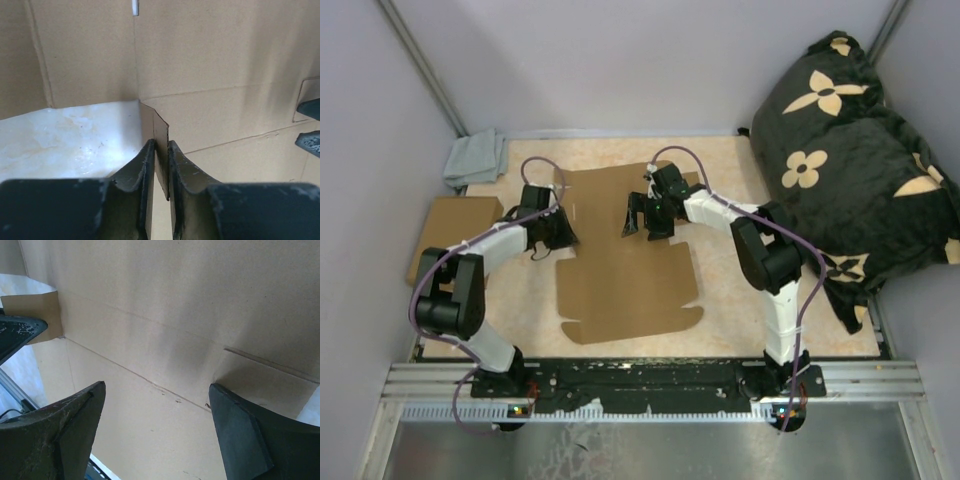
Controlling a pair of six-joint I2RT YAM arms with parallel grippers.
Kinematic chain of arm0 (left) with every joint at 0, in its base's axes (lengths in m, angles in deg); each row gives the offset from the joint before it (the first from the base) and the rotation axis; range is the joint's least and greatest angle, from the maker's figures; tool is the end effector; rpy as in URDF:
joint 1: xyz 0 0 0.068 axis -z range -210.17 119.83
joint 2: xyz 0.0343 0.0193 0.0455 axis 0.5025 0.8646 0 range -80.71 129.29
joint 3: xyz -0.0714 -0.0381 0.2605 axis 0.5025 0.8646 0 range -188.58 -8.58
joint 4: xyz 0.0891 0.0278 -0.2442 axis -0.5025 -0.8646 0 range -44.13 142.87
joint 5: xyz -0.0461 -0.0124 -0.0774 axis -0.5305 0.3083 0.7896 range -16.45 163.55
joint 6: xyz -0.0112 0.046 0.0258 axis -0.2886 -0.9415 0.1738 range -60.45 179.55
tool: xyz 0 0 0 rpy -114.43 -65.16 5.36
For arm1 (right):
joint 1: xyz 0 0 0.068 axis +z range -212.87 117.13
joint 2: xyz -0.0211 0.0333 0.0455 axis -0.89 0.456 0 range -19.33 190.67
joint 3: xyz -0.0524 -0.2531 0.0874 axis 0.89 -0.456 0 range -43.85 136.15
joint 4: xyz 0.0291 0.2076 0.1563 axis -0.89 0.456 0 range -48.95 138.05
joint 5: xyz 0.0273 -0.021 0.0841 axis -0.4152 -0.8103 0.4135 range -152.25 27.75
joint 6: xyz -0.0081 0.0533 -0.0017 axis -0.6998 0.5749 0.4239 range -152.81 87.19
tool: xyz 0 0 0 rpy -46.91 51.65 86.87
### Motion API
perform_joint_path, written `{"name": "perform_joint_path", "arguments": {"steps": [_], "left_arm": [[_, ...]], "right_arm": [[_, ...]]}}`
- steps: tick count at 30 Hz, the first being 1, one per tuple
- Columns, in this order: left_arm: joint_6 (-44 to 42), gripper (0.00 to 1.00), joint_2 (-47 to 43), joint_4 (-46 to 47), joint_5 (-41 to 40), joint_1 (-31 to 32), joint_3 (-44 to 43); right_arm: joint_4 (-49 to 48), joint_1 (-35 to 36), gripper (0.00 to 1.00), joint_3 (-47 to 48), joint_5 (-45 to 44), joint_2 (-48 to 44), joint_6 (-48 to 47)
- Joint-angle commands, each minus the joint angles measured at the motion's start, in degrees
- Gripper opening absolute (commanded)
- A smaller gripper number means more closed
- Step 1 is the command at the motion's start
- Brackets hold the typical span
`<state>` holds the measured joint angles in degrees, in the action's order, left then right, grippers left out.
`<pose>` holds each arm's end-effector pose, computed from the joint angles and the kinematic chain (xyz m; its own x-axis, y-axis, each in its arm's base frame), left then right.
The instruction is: Fold the paper box
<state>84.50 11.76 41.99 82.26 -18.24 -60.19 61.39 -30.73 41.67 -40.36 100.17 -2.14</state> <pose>0.3155 -0.0721 0.1766 -0.8213 -0.2527 -0.5114 -0.0556 0.9277 -0.3691 0.3732 0.2503 0.1692 -0.9373 -0.0298 -0.3472 -0.2321 0.7966 0.5582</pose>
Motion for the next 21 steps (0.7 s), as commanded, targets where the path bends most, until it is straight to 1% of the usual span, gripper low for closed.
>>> {"name": "perform_joint_path", "arguments": {"steps": [1,9,16,21], "left_arm": [[0.4,0.24,2.3,-1.2,4.2,1.0,-4.0],[0.8,0.27,3.5,-2.8,3.9,3.0,-7.2],[0.8,0.35,1.8,-4.5,2.8,4.1,-9.4],[1.0,0.37,2.4,-4.4,2.6,4.3,-9.7]], "right_arm": [[0.7,0.2,0.86,-0.3,-1.9,-1.3,-0.9],[-0.4,0.2,0.86,-2.3,-0.8,-1.0,-0.2],[-0.4,0.2,0.86,-2.4,-0.9,-1.1,-0.3],[-0.4,0.2,0.86,-2.5,-0.9,-1.0,-0.4]]}}
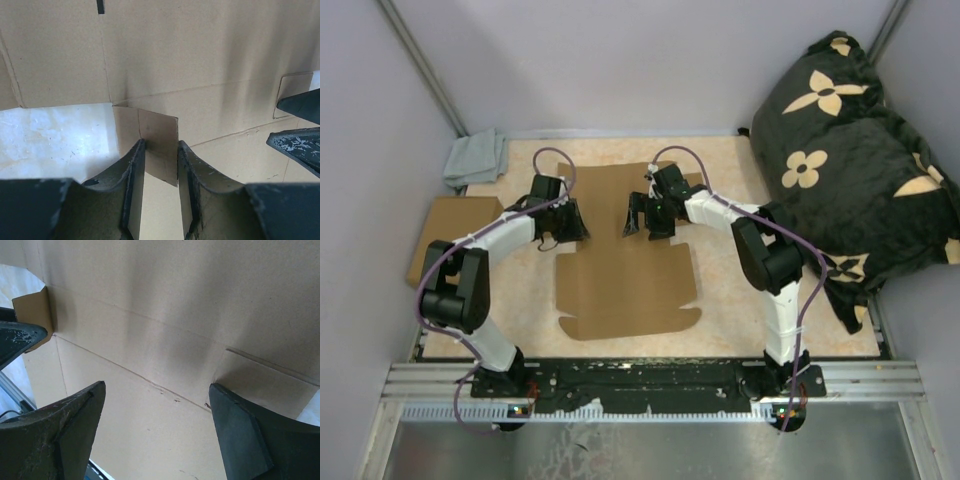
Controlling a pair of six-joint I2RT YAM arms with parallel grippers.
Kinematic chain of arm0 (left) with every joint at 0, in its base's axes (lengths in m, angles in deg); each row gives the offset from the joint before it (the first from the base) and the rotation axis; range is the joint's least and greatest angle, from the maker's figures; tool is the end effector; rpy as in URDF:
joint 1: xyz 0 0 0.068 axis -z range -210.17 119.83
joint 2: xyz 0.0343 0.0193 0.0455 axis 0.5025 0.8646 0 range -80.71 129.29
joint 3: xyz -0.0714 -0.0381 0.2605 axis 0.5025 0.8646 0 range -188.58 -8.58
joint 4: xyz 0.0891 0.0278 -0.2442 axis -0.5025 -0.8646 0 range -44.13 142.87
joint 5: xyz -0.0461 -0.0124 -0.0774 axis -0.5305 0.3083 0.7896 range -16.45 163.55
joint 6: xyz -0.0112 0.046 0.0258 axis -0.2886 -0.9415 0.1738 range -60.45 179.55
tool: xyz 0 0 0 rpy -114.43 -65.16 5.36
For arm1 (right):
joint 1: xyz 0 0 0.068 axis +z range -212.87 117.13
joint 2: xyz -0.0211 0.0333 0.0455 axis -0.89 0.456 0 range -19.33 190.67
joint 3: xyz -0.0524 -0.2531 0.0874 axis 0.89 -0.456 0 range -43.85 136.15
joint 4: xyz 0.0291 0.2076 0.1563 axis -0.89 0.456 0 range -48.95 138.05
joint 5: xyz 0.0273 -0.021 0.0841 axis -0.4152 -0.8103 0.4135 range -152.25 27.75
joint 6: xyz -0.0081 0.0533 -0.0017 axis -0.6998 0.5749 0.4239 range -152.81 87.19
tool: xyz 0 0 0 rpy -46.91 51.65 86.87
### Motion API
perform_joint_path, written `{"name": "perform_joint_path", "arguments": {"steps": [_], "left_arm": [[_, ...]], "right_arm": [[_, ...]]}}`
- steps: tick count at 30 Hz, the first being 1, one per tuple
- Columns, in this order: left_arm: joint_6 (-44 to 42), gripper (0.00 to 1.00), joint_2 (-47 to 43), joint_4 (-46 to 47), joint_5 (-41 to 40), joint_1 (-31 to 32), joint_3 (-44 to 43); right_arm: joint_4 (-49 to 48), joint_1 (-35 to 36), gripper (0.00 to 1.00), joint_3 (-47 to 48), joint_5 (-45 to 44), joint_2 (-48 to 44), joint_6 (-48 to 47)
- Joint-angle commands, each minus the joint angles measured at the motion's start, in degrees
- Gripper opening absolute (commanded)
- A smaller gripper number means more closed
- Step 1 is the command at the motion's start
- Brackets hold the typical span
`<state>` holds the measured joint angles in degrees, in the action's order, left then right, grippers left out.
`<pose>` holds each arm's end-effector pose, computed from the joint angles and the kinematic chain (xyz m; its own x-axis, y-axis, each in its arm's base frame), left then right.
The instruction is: Fold the paper box
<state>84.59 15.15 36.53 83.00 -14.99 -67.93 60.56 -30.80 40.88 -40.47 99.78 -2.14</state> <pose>0.3319 -0.0960 0.1916 -0.8467 -0.2030 -0.4919 -0.0049 0.9273 -0.3743 0.3722 0.2490 0.1688 -0.9349 -0.0267 -0.3540 -0.2342 0.7957 0.5586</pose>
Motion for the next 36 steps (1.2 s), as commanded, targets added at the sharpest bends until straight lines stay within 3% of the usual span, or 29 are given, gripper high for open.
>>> {"name": "perform_joint_path", "arguments": {"steps": [1,8,16,21,26,30,33,36], "left_arm": [[1.0,0.37,-0.7,1.1,1.9,1.2,-2.0],[1.3,0.38,-1.7,0.4,2.3,1.7,-2.9],[0.3,0.49,-3.5,-0.2,0.2,1.8,-3.3],[1.0,0.42,-0.8,0.2,-0.5,1.8,-2.4],[1.4,0.38,-4.2,2.5,-2.1,1.8,-0.5],[1.8,0.37,-9.0,-2.2,-14.3,1.6,-1.1],[3.3,0.31,-11.1,-4.9,-23.7,-0.3,-0.4],[5.7,0.23,-11.4,-5.8,-23.6,-4.8,1.4]], "right_arm": [[0.6,0.3,0.86,-1.8,-0.9,-0.5,-0.4],[0.8,0.3,0.86,-2.0,-1.3,-0.5,-0.7],[0.9,0.3,0.86,-1.9,-1.3,-0.2,-0.5],[1.2,0.3,0.86,-2.0,-1.4,-0.3,-0.7],[1.9,0.3,0.86,-2.0,-2.2,-0.7,-1.2],[1.7,0.3,0.86,-2.0,-2.2,-0.6,-1.1],[1.5,0.3,0.86,-2.0,-2.0,-0.4,-1.0],[1.4,0.3,0.86,-2.0,-1.8,-0.3,-0.9]]}}
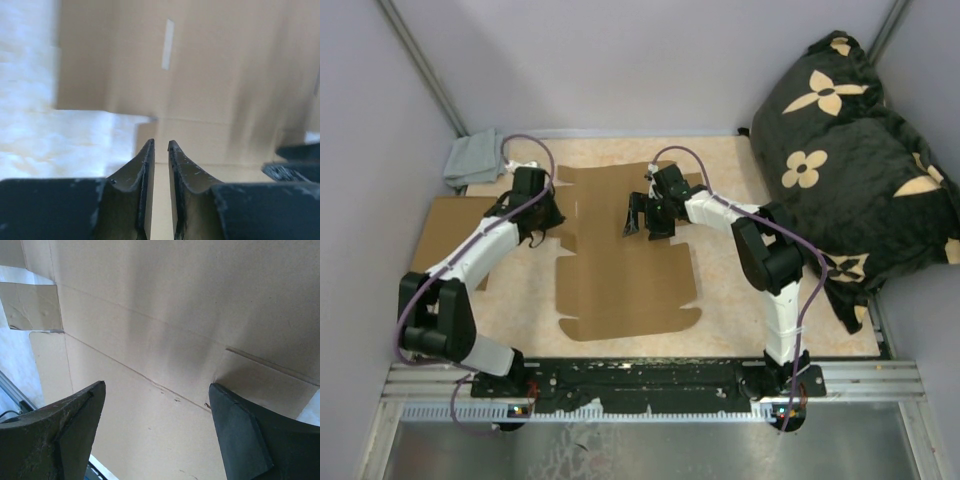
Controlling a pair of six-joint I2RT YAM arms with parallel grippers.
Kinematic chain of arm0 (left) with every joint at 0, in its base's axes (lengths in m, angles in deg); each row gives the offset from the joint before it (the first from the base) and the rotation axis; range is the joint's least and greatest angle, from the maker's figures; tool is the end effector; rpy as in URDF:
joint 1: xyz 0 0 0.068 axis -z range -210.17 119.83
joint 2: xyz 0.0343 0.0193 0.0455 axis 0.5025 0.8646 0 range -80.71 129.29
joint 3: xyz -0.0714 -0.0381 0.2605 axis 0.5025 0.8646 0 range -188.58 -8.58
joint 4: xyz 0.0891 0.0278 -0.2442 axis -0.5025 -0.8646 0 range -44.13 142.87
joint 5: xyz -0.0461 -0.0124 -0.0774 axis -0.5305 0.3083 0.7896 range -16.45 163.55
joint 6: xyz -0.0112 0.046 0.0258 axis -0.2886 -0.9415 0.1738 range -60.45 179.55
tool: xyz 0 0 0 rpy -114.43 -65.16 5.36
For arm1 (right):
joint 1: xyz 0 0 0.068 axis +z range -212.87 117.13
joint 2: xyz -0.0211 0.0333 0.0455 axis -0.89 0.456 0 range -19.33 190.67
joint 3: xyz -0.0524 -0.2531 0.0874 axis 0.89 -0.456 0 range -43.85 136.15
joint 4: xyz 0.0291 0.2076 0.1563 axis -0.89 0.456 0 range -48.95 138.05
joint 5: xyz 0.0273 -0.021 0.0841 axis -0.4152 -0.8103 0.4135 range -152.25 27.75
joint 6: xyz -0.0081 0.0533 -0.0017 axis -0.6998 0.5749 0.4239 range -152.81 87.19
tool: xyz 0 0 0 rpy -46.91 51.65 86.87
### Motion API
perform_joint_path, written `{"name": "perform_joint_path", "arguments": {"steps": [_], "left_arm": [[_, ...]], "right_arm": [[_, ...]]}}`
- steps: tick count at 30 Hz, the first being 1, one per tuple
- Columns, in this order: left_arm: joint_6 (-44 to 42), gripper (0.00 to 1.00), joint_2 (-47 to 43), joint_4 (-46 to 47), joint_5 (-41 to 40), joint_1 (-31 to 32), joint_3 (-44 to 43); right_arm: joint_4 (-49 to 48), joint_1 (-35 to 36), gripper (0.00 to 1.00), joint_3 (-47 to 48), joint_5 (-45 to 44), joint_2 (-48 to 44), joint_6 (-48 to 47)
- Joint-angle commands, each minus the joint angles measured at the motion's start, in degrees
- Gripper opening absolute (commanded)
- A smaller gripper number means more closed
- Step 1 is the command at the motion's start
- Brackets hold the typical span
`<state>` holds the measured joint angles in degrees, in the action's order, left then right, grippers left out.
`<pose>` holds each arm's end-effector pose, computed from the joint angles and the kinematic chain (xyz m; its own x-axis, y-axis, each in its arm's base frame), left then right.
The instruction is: Fold the paper box
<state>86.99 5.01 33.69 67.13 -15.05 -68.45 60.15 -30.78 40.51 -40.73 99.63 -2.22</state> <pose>0.3141 -0.0807 0.2465 -0.6903 -0.2879 -0.6638 -0.1524 0.9547 -0.2556 0.3717 0.2486 0.1684 -0.9329 -0.0261 -0.3592 -0.2363 0.7969 0.5560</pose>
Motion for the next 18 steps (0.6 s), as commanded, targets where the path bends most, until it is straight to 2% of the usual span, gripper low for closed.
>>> {"name": "perform_joint_path", "arguments": {"steps": [1,10,18], "left_arm": [[3.9,0.2,-0.8,-3.3,-7.2,-5.9,2.6],[4.2,0.0,6.7,-1.9,0.9,-7.1,3.9],[4.2,0.0,8.8,0.7,4.7,-1.9,2.3]], "right_arm": [[1.7,0.2,0.86,-1.7,-1.6,-0.2,-0.9],[1.8,0.2,0.86,-1.6,-1.6,0.0,-1.0],[1.4,0.2,0.86,-2.1,-1.5,0.1,-0.9]]}}
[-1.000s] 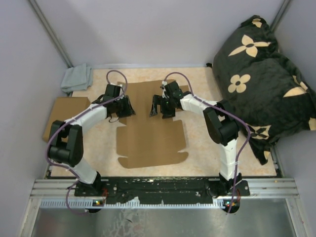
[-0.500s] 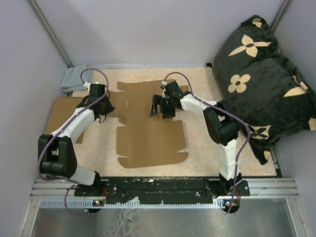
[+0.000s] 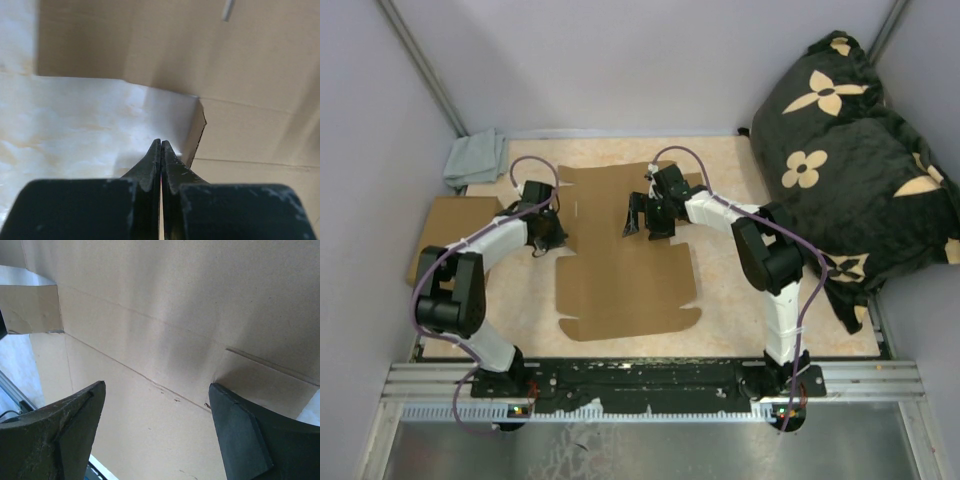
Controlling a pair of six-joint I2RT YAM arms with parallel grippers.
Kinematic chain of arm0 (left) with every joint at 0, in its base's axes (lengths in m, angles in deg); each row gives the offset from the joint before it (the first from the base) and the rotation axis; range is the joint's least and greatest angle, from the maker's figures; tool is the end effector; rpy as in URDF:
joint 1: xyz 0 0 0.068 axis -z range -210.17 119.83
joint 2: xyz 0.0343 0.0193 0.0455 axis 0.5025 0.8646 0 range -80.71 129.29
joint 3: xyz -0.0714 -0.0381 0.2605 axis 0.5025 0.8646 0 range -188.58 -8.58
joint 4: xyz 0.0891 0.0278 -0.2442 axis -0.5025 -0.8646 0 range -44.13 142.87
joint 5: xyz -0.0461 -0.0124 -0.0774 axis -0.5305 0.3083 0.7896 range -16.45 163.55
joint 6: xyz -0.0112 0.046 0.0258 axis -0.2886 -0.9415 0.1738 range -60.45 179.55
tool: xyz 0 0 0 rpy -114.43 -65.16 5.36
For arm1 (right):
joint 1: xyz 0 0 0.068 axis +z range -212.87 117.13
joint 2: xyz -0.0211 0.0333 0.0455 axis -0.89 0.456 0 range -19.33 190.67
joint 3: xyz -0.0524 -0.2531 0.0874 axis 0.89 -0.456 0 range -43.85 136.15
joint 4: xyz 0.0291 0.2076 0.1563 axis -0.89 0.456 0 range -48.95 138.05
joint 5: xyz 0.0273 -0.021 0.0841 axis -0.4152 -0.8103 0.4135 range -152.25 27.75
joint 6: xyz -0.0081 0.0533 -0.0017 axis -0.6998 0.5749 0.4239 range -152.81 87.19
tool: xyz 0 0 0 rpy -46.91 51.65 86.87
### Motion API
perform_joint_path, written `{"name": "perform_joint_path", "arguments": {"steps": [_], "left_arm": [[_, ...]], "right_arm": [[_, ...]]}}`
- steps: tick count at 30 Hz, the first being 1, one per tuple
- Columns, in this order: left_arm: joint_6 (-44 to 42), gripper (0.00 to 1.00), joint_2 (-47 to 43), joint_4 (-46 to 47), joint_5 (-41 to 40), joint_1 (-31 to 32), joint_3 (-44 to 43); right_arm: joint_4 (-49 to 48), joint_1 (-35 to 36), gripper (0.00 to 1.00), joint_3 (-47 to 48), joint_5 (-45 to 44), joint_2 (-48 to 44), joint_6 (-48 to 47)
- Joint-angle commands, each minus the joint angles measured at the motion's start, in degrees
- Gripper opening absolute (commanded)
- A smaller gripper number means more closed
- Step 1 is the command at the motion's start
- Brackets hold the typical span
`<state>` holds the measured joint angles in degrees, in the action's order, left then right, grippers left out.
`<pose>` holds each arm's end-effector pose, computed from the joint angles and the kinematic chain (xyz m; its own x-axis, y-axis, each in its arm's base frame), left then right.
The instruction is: Fold the paper box
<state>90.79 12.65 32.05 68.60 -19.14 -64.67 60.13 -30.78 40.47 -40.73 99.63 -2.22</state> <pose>0.3192 -0.0590 0.1835 -0.7879 -0.3729 -0.4900 -0.3074 0.9277 -0.2117 0.3716 0.2486 0.1682 -0.9330 -0.0261 -0.3589 -0.2361 0.7970 0.5559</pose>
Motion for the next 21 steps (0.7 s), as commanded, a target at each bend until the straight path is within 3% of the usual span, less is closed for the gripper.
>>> {"name": "perform_joint_path", "arguments": {"steps": [1,8,17,21], "left_arm": [[0.7,0.0,1.3,2.8,3.5,2.8,-1.7],[1.8,0.0,5.1,5.5,5.0,7.0,-4.0],[1.8,0.0,14.7,5.2,4.3,7.6,-4.2],[2.2,0.0,12.1,6.3,4.8,7.6,-0.8]], "right_arm": [[1.4,0.2,0.86,-2.2,-1.5,0.1,-0.8],[1.4,0.3,0.86,-2.7,-1.5,-0.1,-0.8],[1.7,0.2,0.86,-3.1,-1.8,-0.4,-0.6],[2.5,0.2,0.86,-2.8,-2.5,-2.3,-0.9]]}}
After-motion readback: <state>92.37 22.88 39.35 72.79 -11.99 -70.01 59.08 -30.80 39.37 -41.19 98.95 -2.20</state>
